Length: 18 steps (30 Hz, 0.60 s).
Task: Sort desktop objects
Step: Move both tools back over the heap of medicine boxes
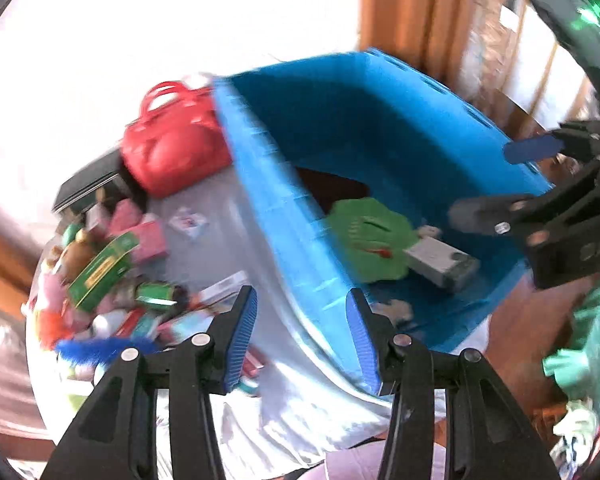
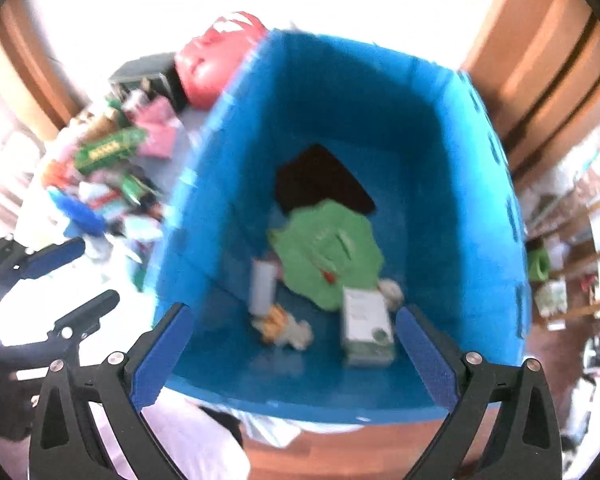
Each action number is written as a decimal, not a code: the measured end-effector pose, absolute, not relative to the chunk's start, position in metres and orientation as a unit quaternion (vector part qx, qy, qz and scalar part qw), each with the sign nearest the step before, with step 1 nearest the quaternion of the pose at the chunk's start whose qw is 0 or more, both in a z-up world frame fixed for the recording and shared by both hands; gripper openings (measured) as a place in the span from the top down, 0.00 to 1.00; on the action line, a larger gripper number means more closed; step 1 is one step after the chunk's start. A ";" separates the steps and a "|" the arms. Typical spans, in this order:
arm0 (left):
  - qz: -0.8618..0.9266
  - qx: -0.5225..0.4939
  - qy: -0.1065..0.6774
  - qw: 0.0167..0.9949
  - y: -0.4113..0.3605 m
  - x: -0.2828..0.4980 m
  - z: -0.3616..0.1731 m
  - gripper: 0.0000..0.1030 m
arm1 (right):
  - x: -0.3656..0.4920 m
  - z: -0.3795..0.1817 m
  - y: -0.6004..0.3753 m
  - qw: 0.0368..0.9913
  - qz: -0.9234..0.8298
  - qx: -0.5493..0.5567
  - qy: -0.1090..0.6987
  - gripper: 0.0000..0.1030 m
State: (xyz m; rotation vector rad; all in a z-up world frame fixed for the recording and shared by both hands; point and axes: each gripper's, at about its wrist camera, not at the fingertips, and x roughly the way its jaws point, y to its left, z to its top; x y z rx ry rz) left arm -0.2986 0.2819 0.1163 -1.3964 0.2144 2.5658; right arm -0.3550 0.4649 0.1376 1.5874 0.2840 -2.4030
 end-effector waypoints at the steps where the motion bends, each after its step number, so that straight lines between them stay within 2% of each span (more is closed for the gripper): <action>1: 0.878 -0.465 0.061 0.096 0.264 -0.294 0.113 0.56 | -0.351 0.138 0.453 0.132 -0.831 0.531 0.098 0.00; 5: 0.905 -0.422 0.033 0.045 0.202 -0.277 0.095 0.56 | -0.326 0.138 0.412 0.156 -0.872 0.451 0.107 0.00; 9: 0.913 -0.406 0.019 -0.021 0.141 -0.262 0.066 0.56 | -0.301 0.129 0.370 0.209 -0.898 0.381 0.074 0.00; 12: 0.915 -0.398 -0.026 -0.054 0.087 -0.245 0.041 0.56 | -0.285 0.114 0.344 0.226 -0.914 0.332 0.056 0.00; 16: 0.906 -0.408 -0.070 -0.083 0.037 -0.219 0.000 0.56 | -0.265 0.089 0.312 0.223 -0.933 0.276 0.056 0.00; 18: 0.905 -0.412 -0.066 -0.085 0.026 -0.209 -0.019 0.56 | -0.257 0.072 0.293 0.215 -0.938 0.265 0.064 0.00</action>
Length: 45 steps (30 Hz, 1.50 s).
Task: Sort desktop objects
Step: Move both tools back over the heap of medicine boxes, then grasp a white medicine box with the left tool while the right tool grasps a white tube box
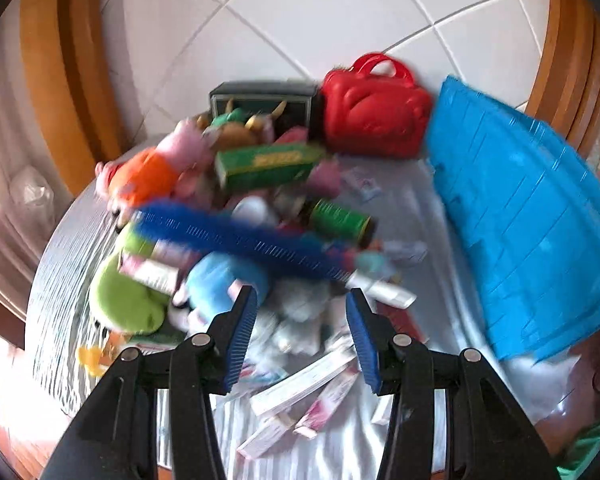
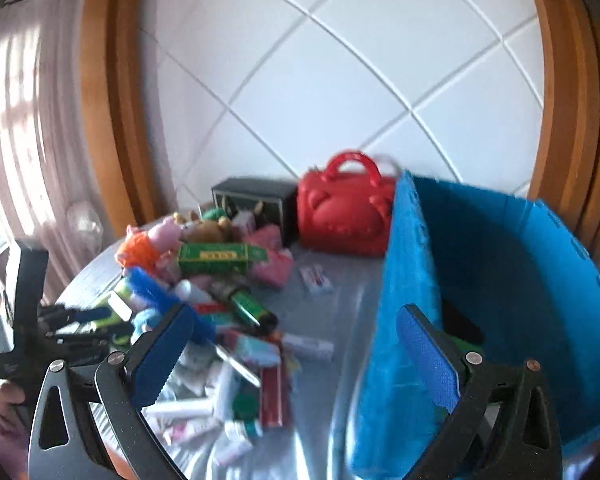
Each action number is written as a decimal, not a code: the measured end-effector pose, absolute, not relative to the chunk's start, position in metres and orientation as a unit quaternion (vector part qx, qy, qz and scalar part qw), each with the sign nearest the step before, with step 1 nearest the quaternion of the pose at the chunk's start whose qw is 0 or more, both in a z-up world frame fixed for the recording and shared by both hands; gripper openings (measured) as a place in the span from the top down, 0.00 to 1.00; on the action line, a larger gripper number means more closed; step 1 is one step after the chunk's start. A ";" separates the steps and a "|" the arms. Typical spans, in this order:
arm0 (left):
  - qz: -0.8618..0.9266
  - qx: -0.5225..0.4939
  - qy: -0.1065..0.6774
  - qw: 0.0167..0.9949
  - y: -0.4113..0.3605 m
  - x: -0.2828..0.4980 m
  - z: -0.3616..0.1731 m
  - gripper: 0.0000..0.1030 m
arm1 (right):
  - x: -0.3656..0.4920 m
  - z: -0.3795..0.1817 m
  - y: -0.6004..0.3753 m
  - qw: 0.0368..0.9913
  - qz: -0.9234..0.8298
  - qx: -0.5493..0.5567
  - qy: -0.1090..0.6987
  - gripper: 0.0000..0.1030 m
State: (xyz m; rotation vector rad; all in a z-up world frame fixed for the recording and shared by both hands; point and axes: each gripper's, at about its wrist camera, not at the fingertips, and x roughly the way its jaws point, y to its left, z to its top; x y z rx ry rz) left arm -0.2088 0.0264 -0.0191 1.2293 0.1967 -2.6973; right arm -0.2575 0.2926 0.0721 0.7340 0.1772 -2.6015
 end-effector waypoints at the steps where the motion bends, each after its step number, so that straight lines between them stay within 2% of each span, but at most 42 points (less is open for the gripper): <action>1: -0.905 0.414 0.056 0.085 0.022 -0.202 -0.030 0.56 | -0.255 0.061 0.282 0.223 -0.934 0.272 0.065 0.00; 3: -0.904 0.419 0.034 0.080 0.020 -0.187 -0.050 0.56 | -0.254 0.032 0.262 0.265 -0.915 0.298 0.059 0.00; 9: -0.880 0.470 0.006 0.065 0.009 -0.152 -0.128 0.56 | -0.263 -0.053 0.231 0.296 -0.863 0.407 0.048 0.00; 16: -0.854 0.520 0.014 0.006 0.012 -0.136 -0.204 0.56 | -0.263 -0.155 0.242 0.206 -0.824 0.526 0.045 0.00; 23: -0.835 0.548 0.038 -0.030 0.010 -0.135 -0.239 0.56 | -0.255 -0.205 0.249 0.164 -0.783 0.600 0.014 0.00; 27: -0.833 0.550 0.044 -0.036 0.006 -0.138 -0.246 0.56 | -0.249 -0.214 0.244 0.156 -0.775 0.612 0.017 0.21; 28: -0.832 0.552 0.040 -0.042 0.008 -0.139 -0.247 0.56 | -0.248 -0.215 0.244 0.157 -0.772 0.616 0.012 0.21; 30: -0.833 0.551 0.022 -0.042 0.012 -0.140 -0.248 0.64 | -0.247 -0.222 0.244 0.162 -0.762 0.626 0.000 0.23; 32: -0.834 0.551 0.007 -0.038 0.015 -0.140 -0.248 0.71 | -0.247 -0.227 0.245 0.160 -0.758 0.632 -0.005 0.39; 33: -0.833 0.551 0.009 -0.038 0.015 -0.140 -0.248 0.73 | -0.248 -0.228 0.245 0.158 -0.758 0.633 -0.006 0.52; 38: -0.834 0.550 0.021 -0.031 0.014 -0.136 -0.244 0.74 | -0.250 -0.232 0.244 0.165 -0.755 0.635 -0.007 0.52; 39: -0.835 0.548 0.022 -0.031 0.014 -0.134 -0.242 0.74 | -0.249 -0.234 0.242 0.167 -0.754 0.636 -0.004 0.55; 40: -0.838 0.545 0.026 -0.031 0.014 -0.133 -0.237 0.74 | -0.248 -0.237 0.242 0.170 -0.751 0.638 -0.001 0.69; 45: -0.859 0.510 0.027 -0.029 0.023 -0.130 -0.205 0.74 | -0.241 -0.234 0.251 0.193 -0.746 0.638 -0.017 0.81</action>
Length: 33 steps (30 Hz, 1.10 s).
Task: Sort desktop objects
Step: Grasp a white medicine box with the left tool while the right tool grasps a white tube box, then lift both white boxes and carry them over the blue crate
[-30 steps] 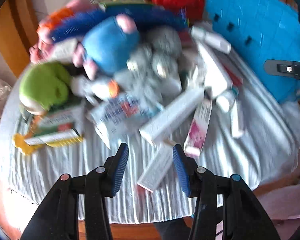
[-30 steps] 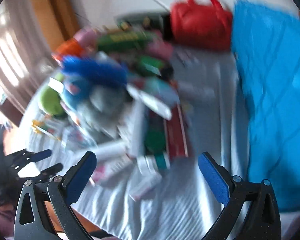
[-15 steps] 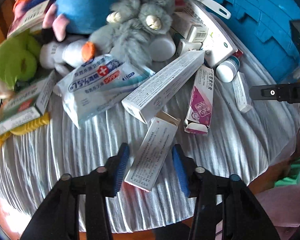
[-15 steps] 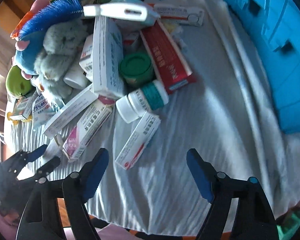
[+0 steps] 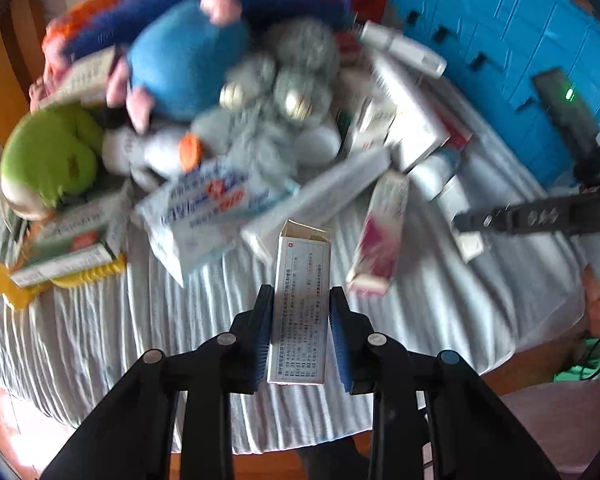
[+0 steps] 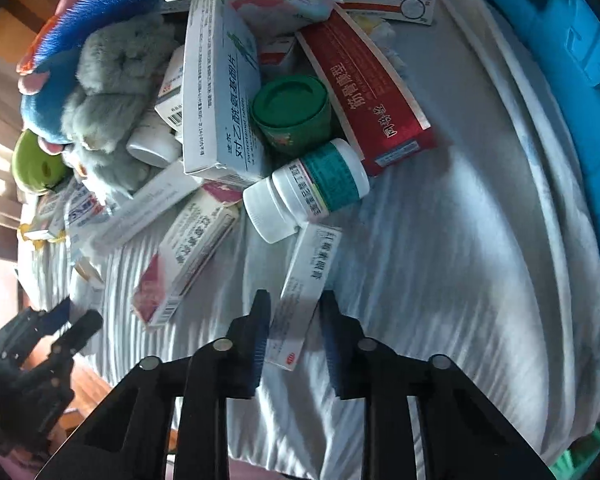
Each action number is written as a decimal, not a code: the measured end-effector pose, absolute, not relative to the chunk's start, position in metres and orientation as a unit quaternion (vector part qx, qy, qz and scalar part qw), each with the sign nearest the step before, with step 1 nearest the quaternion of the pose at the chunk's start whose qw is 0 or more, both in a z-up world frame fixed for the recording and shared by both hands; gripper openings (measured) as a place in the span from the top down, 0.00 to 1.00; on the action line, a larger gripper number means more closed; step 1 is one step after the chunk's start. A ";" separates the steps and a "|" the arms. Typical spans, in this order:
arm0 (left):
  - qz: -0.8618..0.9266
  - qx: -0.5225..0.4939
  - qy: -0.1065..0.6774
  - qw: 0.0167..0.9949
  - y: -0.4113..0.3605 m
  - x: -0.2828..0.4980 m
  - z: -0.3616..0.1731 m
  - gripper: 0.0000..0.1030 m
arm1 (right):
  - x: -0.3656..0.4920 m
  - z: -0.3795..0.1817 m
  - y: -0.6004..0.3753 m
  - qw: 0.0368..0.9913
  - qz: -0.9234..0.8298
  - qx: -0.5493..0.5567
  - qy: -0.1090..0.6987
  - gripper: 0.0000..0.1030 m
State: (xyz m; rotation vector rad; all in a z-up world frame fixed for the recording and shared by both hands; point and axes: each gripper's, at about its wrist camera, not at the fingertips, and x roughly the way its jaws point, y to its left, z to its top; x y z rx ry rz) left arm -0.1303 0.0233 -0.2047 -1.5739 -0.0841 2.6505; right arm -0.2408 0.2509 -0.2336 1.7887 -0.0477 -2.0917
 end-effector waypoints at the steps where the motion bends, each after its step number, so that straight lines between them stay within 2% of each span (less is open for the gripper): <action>1: 0.864 -0.503 -0.025 0.026 0.026 -0.132 -0.197 0.74 | -0.239 -0.230 0.254 0.197 -0.746 0.636 -0.019 0.83; 9: 0.889 -0.458 -0.012 -0.023 0.035 -0.175 -0.138 0.74 | -0.227 -0.169 0.278 0.233 -0.786 0.573 -0.014 0.83; 22: 0.950 -0.313 0.017 0.010 0.105 -0.207 -0.003 0.74 | -0.232 0.025 0.308 0.252 -0.910 0.330 -0.022 0.83; 28: 0.960 -0.270 0.032 0.063 0.165 -0.231 0.039 0.74 | -0.239 0.072 0.364 0.180 -0.946 0.268 -0.027 0.83; 33: 0.965 -0.238 0.048 0.099 0.226 -0.251 0.067 0.74 | -0.250 0.086 0.430 0.100 -0.961 0.255 -0.026 0.83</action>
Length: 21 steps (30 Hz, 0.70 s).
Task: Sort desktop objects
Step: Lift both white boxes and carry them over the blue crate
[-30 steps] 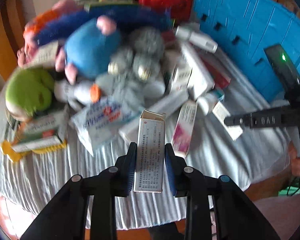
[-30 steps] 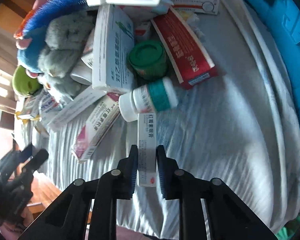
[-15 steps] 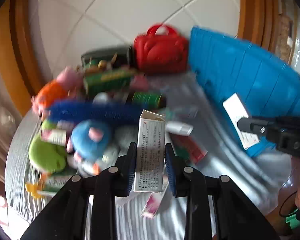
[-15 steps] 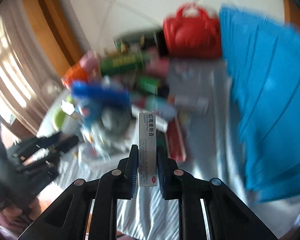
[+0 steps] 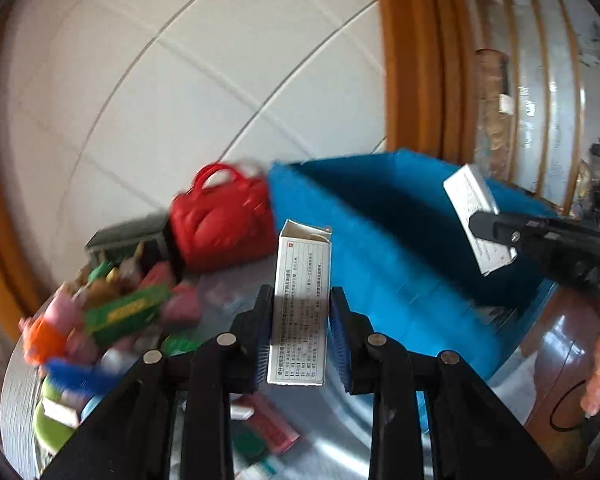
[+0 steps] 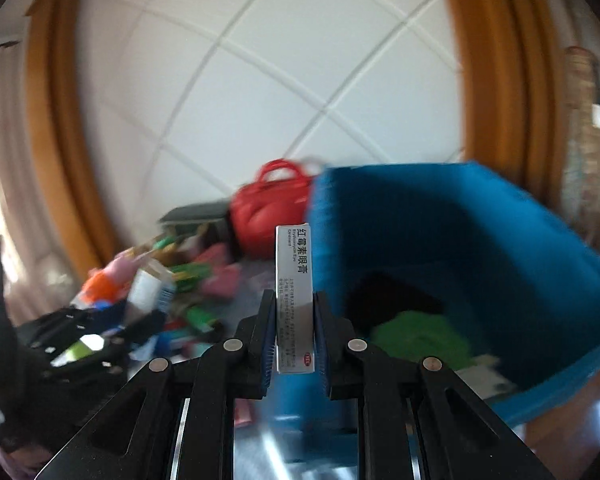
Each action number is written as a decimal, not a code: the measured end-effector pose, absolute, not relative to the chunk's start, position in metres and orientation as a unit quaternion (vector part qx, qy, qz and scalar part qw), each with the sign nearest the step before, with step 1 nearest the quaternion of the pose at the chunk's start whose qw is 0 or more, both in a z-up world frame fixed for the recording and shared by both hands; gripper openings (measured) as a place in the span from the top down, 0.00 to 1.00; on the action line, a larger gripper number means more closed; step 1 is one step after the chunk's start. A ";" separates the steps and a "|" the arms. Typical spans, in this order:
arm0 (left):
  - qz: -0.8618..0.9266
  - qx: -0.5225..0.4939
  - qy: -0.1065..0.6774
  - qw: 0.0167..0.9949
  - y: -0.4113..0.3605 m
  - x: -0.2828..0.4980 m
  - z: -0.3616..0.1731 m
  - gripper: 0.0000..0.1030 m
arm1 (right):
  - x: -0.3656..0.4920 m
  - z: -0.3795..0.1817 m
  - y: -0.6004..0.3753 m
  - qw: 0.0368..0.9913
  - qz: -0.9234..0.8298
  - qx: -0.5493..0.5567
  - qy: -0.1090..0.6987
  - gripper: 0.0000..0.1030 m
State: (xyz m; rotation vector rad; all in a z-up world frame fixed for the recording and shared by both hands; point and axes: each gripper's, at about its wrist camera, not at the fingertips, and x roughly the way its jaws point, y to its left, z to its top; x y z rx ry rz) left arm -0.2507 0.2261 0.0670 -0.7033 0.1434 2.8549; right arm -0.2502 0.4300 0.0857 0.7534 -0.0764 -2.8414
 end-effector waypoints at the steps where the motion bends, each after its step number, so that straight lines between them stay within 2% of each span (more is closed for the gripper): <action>1: 0.965 -0.235 0.049 0.105 0.238 -0.254 0.071 0.74 | -0.253 0.086 0.443 0.083 -0.964 0.253 -0.023 0.83; 11: 0.957 -0.246 0.063 0.140 0.356 -0.297 0.090 0.74 | -0.292 0.076 0.529 -0.019 -0.963 0.267 0.020 0.83; 21: 0.943 -0.297 0.087 0.126 0.423 -0.340 0.078 0.74 | -0.329 0.048 0.580 -0.031 -0.951 0.307 0.025 0.83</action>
